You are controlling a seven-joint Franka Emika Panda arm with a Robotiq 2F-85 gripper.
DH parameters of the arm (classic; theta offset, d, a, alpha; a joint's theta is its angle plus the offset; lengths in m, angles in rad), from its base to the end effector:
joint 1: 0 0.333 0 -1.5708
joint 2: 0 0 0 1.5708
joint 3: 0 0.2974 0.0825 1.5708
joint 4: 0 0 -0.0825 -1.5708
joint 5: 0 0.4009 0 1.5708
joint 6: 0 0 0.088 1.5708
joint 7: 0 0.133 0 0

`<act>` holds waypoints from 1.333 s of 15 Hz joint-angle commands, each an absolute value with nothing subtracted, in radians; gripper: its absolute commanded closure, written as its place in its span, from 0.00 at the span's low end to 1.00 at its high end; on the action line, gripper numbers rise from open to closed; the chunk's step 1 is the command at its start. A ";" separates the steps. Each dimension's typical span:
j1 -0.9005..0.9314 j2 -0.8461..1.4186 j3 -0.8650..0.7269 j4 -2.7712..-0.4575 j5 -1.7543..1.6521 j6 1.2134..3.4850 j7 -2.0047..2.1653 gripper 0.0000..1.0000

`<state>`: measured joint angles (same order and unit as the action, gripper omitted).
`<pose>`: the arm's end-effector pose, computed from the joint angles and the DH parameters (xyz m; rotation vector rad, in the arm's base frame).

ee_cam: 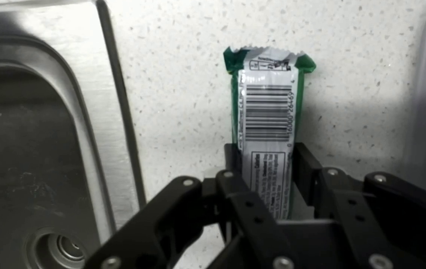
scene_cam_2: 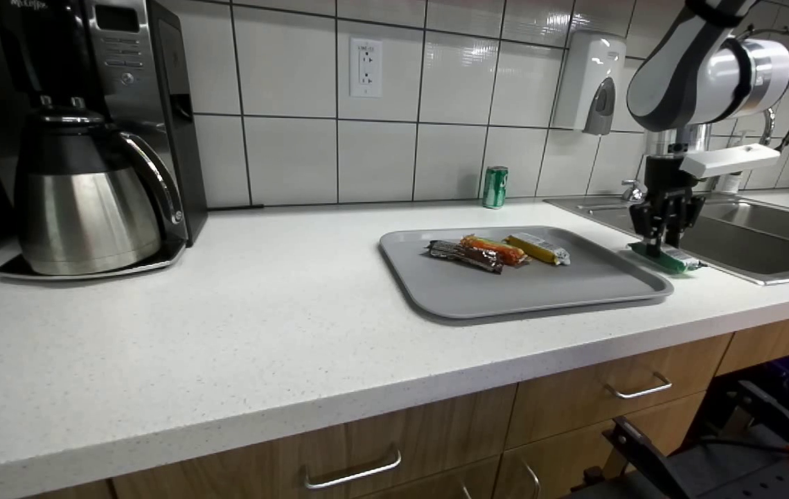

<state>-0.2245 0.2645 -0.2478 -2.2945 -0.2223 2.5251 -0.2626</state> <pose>0.4704 -0.2478 0.1778 2.9719 -0.0276 -0.1450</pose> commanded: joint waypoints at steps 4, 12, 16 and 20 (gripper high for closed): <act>-0.228 0.157 -0.223 -2.321 -0.210 2.508 -0.284 0.86; -0.184 0.111 -0.177 -2.370 -0.219 2.512 -0.270 0.86; -0.150 0.085 -0.146 -2.407 -0.227 2.517 -0.268 0.86; -0.116 0.081 -0.122 -2.438 -0.238 2.519 -0.251 0.86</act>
<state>-0.1309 0.1245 -0.1395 -2.3918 -0.2228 2.5240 -0.2637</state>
